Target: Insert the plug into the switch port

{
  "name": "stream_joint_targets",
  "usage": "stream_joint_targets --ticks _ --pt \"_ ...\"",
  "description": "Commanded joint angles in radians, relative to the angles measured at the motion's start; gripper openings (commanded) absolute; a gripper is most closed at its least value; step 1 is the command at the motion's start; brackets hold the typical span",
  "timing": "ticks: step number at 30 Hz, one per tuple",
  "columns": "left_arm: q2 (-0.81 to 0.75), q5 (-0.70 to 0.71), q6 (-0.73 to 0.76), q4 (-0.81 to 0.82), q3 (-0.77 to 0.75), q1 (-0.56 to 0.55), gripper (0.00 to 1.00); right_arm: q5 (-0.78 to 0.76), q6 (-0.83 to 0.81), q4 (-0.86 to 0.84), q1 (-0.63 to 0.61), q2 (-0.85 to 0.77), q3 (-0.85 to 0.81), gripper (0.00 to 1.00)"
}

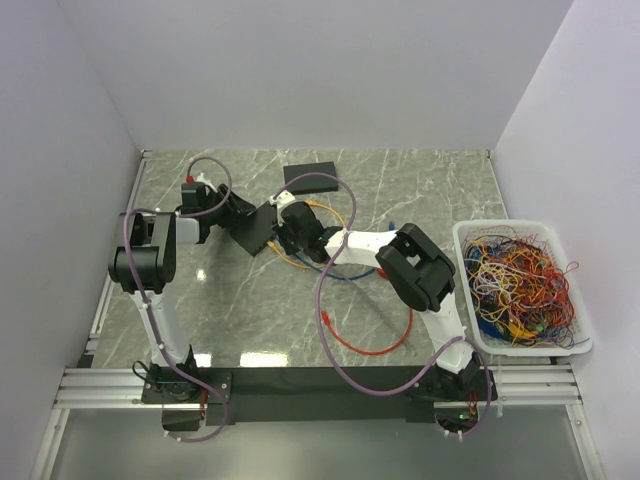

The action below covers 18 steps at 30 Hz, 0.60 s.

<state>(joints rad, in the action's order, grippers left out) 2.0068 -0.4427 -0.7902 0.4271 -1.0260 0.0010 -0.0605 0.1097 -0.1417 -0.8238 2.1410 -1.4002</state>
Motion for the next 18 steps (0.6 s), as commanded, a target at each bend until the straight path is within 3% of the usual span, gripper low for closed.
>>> stream_joint_targets --ticks 1,18 --pt "0.0 -0.066 -0.018 0.038 0.035 -0.004 0.53 0.007 0.001 -0.088 0.005 -0.067 -0.017 0.0" --pt "-0.051 -0.122 -0.006 0.153 0.25 -0.124 0.53 0.028 -0.021 -0.118 0.008 -0.133 0.096 0.0"
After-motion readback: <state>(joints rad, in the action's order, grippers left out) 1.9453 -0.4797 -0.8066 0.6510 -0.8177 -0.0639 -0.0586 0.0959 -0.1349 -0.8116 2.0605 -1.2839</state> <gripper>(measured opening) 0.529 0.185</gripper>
